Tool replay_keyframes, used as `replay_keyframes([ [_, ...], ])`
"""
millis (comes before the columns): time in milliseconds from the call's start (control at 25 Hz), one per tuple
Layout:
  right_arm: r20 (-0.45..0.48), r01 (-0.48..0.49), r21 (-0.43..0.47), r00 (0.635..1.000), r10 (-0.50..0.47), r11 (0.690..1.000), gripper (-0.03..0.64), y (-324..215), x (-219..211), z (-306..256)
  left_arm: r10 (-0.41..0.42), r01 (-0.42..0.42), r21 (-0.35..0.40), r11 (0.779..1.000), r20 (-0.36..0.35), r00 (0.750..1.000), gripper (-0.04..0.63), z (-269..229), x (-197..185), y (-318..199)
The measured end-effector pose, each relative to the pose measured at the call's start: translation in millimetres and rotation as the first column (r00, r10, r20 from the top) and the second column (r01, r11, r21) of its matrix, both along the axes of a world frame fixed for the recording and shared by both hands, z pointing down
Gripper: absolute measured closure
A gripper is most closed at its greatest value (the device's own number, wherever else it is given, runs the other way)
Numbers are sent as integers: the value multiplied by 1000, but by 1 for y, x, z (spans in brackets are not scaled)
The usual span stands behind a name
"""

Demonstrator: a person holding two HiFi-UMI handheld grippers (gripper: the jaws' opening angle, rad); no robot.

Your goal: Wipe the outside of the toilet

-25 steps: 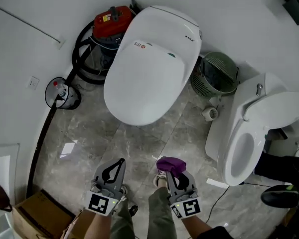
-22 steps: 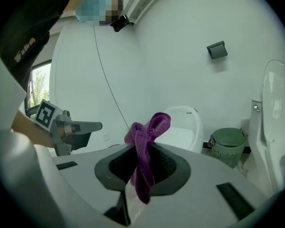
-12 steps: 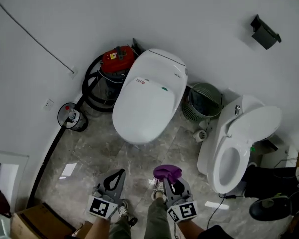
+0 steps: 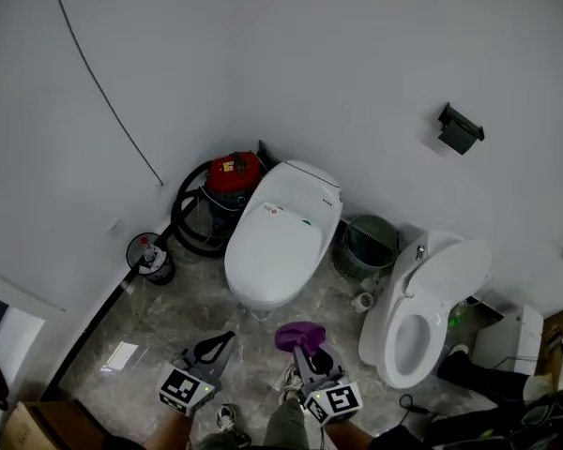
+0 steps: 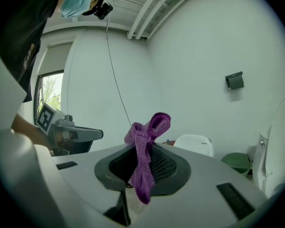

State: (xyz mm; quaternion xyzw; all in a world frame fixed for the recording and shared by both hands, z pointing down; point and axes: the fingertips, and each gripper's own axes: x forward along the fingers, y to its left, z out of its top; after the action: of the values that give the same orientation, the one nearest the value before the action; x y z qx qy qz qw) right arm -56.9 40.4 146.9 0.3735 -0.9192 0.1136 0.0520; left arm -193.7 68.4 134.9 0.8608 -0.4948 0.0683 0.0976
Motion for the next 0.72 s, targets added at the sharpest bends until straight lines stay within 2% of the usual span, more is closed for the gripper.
replay_keyframes([
  [120,11,-9,2,1000,9,1000,550,10,-2,-23,10,-9,28,1000,-9,1000,589,-21,-4,13],
  [320,5,-13,8,1000,13,1000,550,37,-12,-48,36,-37,48,998,23,999,589,-44,-16,41],
  [720,-7,-24,65,1000,24,998,551,86,-13,-84,22,-26,92,995,44,999,589,-78,-33,96],
])
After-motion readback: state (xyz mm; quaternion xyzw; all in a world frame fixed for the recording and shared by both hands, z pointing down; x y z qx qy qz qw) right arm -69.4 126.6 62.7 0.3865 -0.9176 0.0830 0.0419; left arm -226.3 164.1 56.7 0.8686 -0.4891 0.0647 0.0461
